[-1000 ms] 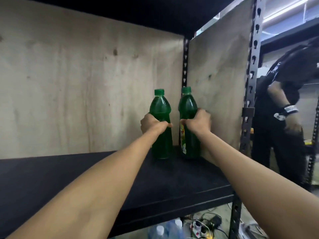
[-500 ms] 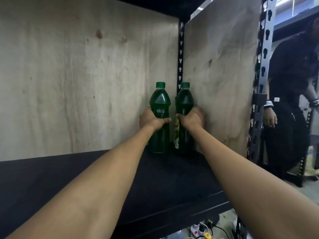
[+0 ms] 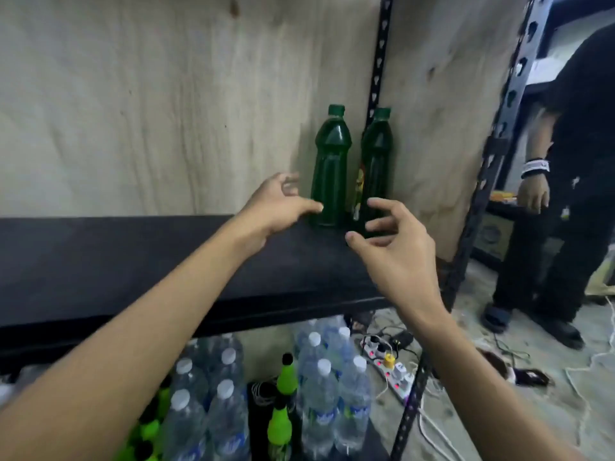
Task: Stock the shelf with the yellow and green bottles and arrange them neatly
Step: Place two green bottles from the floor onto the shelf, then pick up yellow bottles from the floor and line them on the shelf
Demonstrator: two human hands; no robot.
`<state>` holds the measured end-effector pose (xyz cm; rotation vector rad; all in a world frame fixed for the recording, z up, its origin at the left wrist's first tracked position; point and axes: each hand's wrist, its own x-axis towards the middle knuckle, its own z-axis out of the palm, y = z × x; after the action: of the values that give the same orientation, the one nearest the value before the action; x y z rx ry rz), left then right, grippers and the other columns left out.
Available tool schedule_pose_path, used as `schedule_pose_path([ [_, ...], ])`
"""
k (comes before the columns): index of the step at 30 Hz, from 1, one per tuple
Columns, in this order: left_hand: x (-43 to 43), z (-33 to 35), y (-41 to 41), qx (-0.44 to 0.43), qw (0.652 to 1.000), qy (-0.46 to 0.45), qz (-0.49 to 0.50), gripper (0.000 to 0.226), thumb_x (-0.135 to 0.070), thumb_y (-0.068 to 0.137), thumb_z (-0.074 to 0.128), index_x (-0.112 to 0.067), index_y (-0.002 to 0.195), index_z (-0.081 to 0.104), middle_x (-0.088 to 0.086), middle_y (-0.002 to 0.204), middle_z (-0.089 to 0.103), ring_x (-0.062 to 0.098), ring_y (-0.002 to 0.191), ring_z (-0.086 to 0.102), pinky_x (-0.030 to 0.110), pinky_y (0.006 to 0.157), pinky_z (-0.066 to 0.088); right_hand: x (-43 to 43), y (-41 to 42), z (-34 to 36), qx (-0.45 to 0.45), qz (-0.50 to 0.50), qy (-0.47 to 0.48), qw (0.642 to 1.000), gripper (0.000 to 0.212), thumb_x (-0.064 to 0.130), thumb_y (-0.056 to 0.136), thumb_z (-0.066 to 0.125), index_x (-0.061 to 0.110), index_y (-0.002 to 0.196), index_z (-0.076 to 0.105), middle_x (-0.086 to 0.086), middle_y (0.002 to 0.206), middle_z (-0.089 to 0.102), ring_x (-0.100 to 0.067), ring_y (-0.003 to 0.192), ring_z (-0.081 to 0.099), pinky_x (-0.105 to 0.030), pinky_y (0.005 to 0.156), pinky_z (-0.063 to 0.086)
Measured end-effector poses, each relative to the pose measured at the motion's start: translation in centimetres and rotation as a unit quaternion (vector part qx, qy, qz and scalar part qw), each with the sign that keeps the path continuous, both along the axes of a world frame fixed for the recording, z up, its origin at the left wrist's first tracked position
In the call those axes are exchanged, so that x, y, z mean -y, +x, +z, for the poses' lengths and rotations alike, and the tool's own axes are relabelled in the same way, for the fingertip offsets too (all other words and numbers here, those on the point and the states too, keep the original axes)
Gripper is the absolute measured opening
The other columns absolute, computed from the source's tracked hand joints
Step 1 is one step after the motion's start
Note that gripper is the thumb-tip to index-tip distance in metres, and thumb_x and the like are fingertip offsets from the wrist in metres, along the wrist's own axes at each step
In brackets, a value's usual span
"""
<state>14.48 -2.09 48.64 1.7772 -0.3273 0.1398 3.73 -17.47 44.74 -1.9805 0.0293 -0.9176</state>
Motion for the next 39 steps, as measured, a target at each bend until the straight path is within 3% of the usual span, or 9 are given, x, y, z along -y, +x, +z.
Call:
schedule_pose_path([
  [3, -5.6, -3.5, -10.6, 0.082, 0.995, -0.052, 0.013, 0.046, -0.015, 0.080, 0.080, -0.030, 0.121, 0.064, -0.004, 0.115, 0.065, 0.008, 0.098, 0.065, 0.030, 0.092, 0.055, -4.8, -6.7, -6.2, -0.030, 0.092, 0.004, 0.995, 0.040, 0.024, 0.079, 0.077, 0.033, 0.116, 0.063, 0.007, 0.093, 0.064, -0.004, 0.074, 0.065, -0.019, 0.071, 0.053],
  [7, -12.4, -11.5, -23.2, 0.091, 0.978, -0.111, 0.148, 0.036, -0.007, 0.084, 0.074, -0.033, 0.108, 0.067, -0.004, 0.096, 0.065, 0.006, 0.081, 0.060, 0.024, 0.075, 0.053, -10.8, -13.4, -15.1, -0.127, 0.190, -0.020, 0.973, 0.034, 0.021, 0.077, 0.079, 0.034, 0.107, 0.067, 0.011, 0.089, 0.063, -0.005, 0.076, 0.064, -0.012, 0.070, 0.050],
  [11, -18.0, -21.7, -29.6, -0.021, 0.941, -0.126, 0.313, 0.032, -0.002, 0.085, 0.072, -0.030, 0.099, 0.068, -0.010, 0.083, 0.062, 0.009, 0.074, 0.059, 0.022, 0.064, 0.049, -15.7, -15.6, -23.1, -0.275, 0.271, -0.069, 0.920, 0.029, 0.025, 0.073, 0.081, 0.032, 0.099, 0.069, 0.009, 0.081, 0.063, -0.007, 0.069, 0.061, -0.018, 0.068, 0.052],
  [14, -22.7, -29.8, -31.8, -0.139, 0.899, -0.152, 0.388, 0.031, 0.002, 0.084, 0.070, -0.027, 0.094, 0.070, 0.001, 0.087, 0.067, 0.026, 0.082, 0.062, 0.039, 0.073, 0.049, -18.9, -15.4, -28.2, -0.380, 0.310, -0.126, 0.862, 0.031, 0.030, 0.071, 0.078, 0.031, 0.101, 0.070, 0.008, 0.082, 0.066, -0.008, 0.075, 0.062, -0.029, 0.076, 0.053],
  [19, -28.3, -40.0, -33.4, -0.296, 0.817, -0.187, 0.458, 0.015, -0.011, 0.080, 0.063, -0.018, 0.091, 0.069, 0.018, 0.099, 0.071, 0.024, 0.069, 0.059, 0.026, 0.058, 0.040, -24.5, -13.7, -34.8, -0.479, 0.326, -0.194, 0.792, 0.040, 0.034, 0.072, 0.078, 0.025, 0.110, 0.067, 0.006, 0.081, 0.062, -0.016, 0.090, 0.065, -0.025, 0.075, 0.046],
  [22, -31.1, -46.4, -32.8, -0.402, 0.754, -0.206, 0.478, 0.042, -0.023, 0.061, 0.062, -0.015, 0.102, 0.069, 0.015, 0.087, 0.069, 0.025, 0.064, 0.053, 0.029, 0.060, 0.039, -28.6, -11.9, -38.5, -0.517, 0.316, -0.214, 0.766, 0.054, 0.040, 0.071, 0.080, 0.024, 0.119, 0.063, -0.001, 0.106, 0.068, -0.021, 0.109, 0.063, -0.028, 0.084, 0.047],
  [25, -33.5, -52.9, -31.0, -0.482, 0.707, -0.192, 0.481, 0.049, -0.022, 0.065, 0.073, -0.015, 0.113, 0.066, 0.021, 0.106, 0.067, 0.036, 0.091, 0.063, 0.038, 0.074, 0.050, -32.9, -10.0, -42.0, -0.542, 0.306, -0.250, 0.742, 0.071, 0.045, 0.070, 0.080, 0.022, 0.132, 0.053, -0.007, 0.134, 0.056, -0.027, 0.125, 0.053, -0.034, 0.097, 0.047],
  [29, -36.3, -57.3, -29.0, -0.554, 0.656, -0.119, 0.498, 0.069, -0.024, 0.077, 0.079, -0.010, 0.138, 0.050, 0.023, 0.136, 0.051, 0.040, 0.122, 0.051, 0.046, 0.099, 0.048, -37.3, -7.7, -45.8, -0.548, 0.280, -0.336, 0.713, 0.088, 0.052, 0.067, 0.081, 0.026, 0.140, 0.040, -0.010, 0.139, 0.044, -0.033, 0.130, 0.044, -0.041, 0.102, 0.043],
  [39, -37.3, -61.3, -24.5, -0.614, 0.605, -0.025, 0.506, 0.108, -0.052, 0.065, 0.085, -0.011, 0.147, 0.029, 0.018, 0.147, 0.035, 0.038, 0.135, 0.036, 0.049, 0.107, 0.036, -40.6, -5.5, -51.8, -0.571, 0.282, -0.380, 0.671, 0.102, 0.061, 0.060, 0.082, 0.026, 0.143, 0.033, -0.010, 0.146, 0.042, -0.032, 0.135, 0.042, -0.042, 0.103, 0.044],
])
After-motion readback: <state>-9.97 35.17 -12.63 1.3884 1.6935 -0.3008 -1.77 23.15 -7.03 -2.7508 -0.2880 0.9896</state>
